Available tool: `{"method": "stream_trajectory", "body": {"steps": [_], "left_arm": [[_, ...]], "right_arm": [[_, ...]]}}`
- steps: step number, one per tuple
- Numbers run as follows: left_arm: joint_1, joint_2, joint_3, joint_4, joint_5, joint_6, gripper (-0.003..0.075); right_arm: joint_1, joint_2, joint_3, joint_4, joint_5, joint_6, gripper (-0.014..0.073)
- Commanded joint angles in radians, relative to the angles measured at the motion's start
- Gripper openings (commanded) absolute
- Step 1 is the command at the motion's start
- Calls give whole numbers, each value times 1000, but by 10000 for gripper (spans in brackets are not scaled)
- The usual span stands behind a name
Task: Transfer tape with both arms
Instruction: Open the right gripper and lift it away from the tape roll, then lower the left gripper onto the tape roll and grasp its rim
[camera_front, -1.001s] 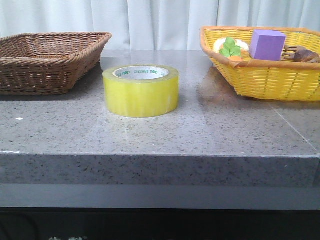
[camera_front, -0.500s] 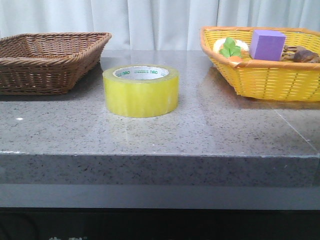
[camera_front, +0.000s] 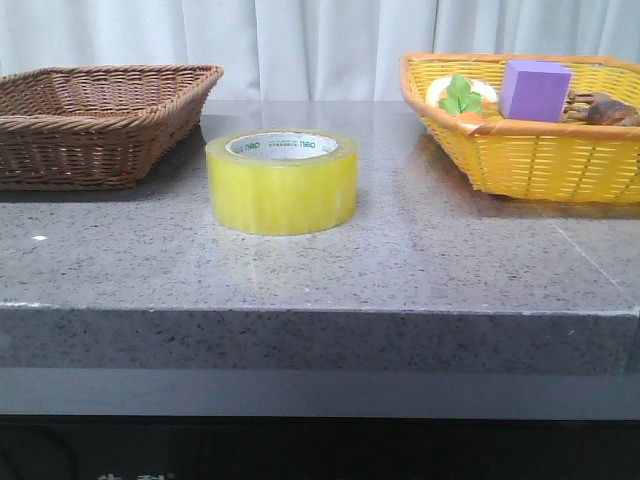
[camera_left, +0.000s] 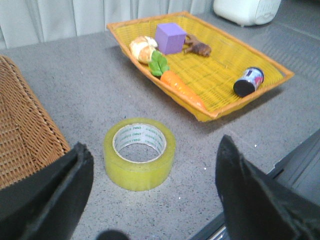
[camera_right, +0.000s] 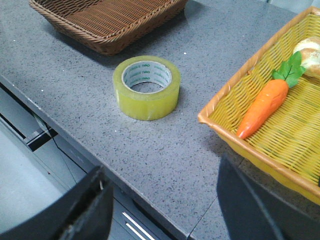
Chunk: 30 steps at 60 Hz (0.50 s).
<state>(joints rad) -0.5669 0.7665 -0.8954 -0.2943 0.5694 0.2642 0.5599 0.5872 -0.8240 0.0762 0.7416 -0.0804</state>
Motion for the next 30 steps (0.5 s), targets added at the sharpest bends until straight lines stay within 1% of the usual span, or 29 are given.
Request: {"method": "stream_trajectory", "body": {"steps": [1,13,21,27,30], "left_arm": [[-8,63,-85,-13,-21,27,512],[-8,265,-277,-13,163,96,512],[-10,404,-375,-13,236,188,512],[-41,520,-445,-9,288,261,512],[-59,568,-476,6,302,267,511]], "right_arm": [[-4,-4,-26,5,-51,-7,476],[-4,-4,-26,5,-46,-7,476],[-4,-4,-26,5,-46,-7,476],[-4,-4,-26,5,-46,-7,476],[-4,-4,-26,5,-46,-7,476]]}}
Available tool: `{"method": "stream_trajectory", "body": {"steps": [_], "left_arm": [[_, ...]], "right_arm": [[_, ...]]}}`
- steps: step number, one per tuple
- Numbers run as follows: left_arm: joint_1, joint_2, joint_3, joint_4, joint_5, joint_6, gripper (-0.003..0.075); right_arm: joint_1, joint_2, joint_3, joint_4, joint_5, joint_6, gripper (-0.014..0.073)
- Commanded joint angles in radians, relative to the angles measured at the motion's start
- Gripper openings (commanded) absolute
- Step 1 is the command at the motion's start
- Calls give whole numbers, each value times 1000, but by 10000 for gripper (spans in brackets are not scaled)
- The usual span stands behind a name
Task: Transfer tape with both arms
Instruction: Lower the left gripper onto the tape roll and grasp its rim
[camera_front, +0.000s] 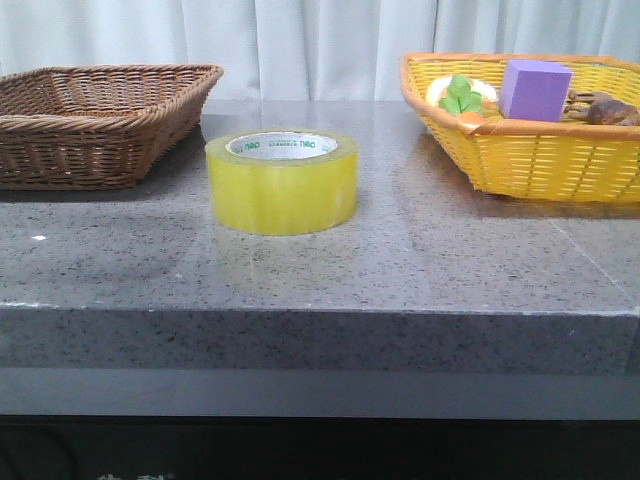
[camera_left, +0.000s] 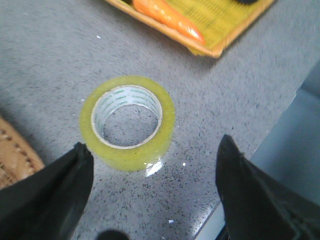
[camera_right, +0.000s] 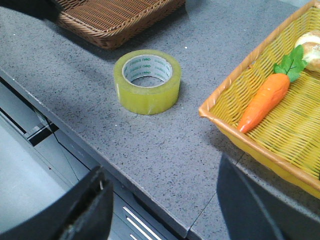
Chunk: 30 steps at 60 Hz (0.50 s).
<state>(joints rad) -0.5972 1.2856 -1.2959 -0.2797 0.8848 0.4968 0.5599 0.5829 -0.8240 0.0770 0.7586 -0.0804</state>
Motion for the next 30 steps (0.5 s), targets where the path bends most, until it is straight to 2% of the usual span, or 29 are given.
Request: {"method": "stream_trajectory", "body": {"steps": [1,15,30], "left_arm": [[-35,61,-89,-3,-9,35,511],[-113,249,-216,66,39,35,511],[-126,408,-312,101,53,33,510]], "right_arm": [[-4,1,-26,4,-63,-7,476],[-4,1,-26,4,-63,-7,476],[-4,1,-26,4,-63,-7,476]]}}
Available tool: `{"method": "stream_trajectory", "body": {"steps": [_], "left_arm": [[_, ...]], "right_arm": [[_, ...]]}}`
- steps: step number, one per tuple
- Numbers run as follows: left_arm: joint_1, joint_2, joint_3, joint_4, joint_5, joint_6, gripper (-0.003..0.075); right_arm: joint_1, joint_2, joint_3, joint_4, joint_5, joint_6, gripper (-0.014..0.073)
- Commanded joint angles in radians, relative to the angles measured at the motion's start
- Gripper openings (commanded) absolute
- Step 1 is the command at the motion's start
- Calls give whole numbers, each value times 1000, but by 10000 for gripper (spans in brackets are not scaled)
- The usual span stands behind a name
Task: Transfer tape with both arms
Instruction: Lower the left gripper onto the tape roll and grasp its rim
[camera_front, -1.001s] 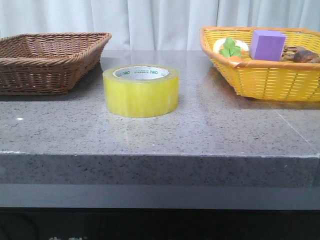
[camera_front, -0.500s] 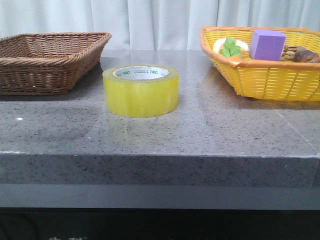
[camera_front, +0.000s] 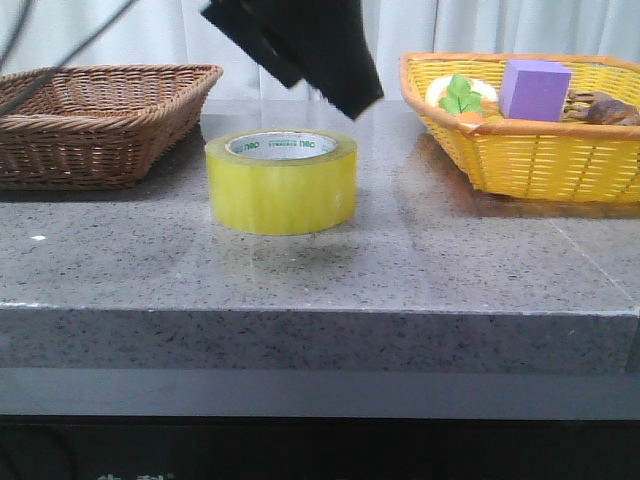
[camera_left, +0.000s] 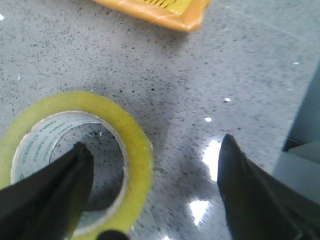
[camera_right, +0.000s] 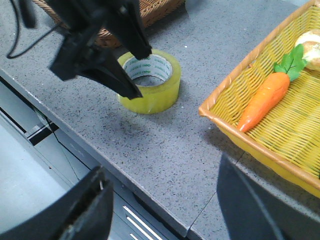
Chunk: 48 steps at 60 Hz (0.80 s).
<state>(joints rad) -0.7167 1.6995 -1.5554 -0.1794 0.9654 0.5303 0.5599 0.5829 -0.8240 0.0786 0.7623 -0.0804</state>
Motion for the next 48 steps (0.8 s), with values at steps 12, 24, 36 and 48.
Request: {"method": "stream_trajectory", "body": {"steps": [12,24,36,48], "left_arm": [[-6,98,-101,36,11,-19,510],[-6,142,-101,69,36,-35,434],[-6,142,-101,69,59,-35,183],[-6,140,-101,69,59,-35,79]], "right_arm": [[-4,1,-26,2,-66,-7,476],[-4,1,-26,2,-66,-7,476],[-4,1,-26,2,-66,-7,476],[-4,1,-26,2,-66,-7,476]]}}
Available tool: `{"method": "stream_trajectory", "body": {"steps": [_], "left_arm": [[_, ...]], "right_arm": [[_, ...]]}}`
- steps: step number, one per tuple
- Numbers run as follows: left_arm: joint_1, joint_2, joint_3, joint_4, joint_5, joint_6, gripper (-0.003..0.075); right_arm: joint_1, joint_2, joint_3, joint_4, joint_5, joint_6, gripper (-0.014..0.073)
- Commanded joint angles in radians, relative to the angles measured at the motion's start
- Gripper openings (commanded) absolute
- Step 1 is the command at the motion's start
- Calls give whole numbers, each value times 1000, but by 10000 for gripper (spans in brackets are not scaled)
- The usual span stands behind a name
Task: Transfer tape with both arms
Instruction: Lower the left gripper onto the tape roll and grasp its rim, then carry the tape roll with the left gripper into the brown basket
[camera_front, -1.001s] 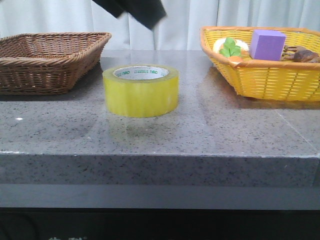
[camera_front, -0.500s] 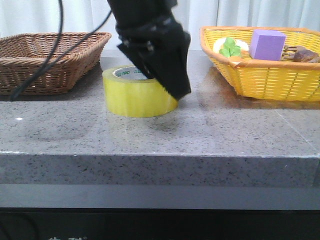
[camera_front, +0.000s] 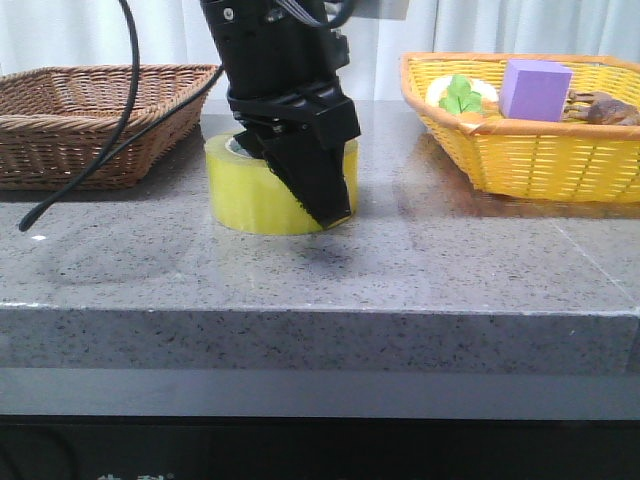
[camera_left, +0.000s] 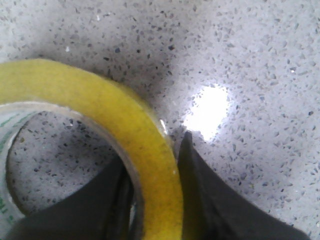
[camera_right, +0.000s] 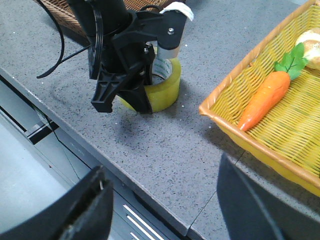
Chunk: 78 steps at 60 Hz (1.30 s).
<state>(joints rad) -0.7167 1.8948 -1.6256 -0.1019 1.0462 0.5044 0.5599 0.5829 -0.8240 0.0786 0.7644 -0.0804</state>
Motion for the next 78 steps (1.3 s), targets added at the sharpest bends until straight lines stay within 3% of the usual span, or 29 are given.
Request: {"method": "stream_trajectory", "body": {"steps": [1,13,40,53,78], "left_arm": [[-6,-55,-31,-8,-22,-9,77],[-6,-62,-59,-8,-9,-11,72],[35,-62,-350,11,144,-15,60],[151,-62,-450,23,154,-35,60],[441,-19,-455,6,154,-45,60]], "right_arm": [[-4,1,-26,2,-68,-7,476],[-4,1,-26,2,-68,-7,476],[-4,1,-26,2,-68,-7,476],[-4,1,-26,2,-68,-7,476],[-4,1,-26,2,-68,-7,476]]}}
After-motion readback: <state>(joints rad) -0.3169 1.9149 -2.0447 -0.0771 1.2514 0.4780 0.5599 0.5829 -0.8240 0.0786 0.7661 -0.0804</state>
